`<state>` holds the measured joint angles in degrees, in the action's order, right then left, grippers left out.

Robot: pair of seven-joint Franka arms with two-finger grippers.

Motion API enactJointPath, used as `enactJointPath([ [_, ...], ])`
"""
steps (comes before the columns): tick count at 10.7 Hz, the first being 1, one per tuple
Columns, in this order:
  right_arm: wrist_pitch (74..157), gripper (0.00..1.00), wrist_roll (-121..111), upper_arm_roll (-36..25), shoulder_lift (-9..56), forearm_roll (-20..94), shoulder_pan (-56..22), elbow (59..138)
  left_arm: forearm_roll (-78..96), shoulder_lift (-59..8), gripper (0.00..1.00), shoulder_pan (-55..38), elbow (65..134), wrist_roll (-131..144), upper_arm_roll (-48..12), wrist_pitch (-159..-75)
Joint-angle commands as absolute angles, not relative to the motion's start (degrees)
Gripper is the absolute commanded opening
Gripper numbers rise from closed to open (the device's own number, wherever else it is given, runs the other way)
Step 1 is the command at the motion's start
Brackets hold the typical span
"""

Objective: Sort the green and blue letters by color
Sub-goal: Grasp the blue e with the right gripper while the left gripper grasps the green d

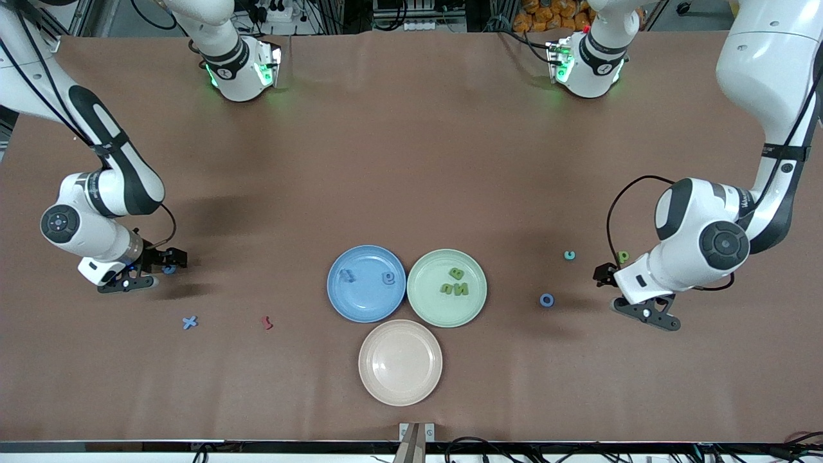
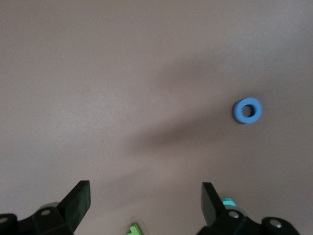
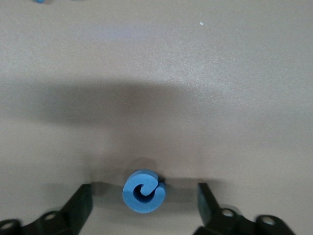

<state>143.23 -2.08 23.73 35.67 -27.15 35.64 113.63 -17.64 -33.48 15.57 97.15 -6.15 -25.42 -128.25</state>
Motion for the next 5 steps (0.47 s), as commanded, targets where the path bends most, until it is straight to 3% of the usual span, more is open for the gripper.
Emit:
enactJointPath([
  [1,143.79,0.00,-0.88,24.70,35.77,-27.77,36.47,113.99,-20.29,-29.70,1.00,20.21,111.87,-9.57,-26.10,-142.53],
  [5,142.22,0.00,5.40,26.09,35.42,-27.60,35.43,113.29,-20.57,-29.45,1.00,26.98,115.92,-8.97,-26.19,-142.91],
])
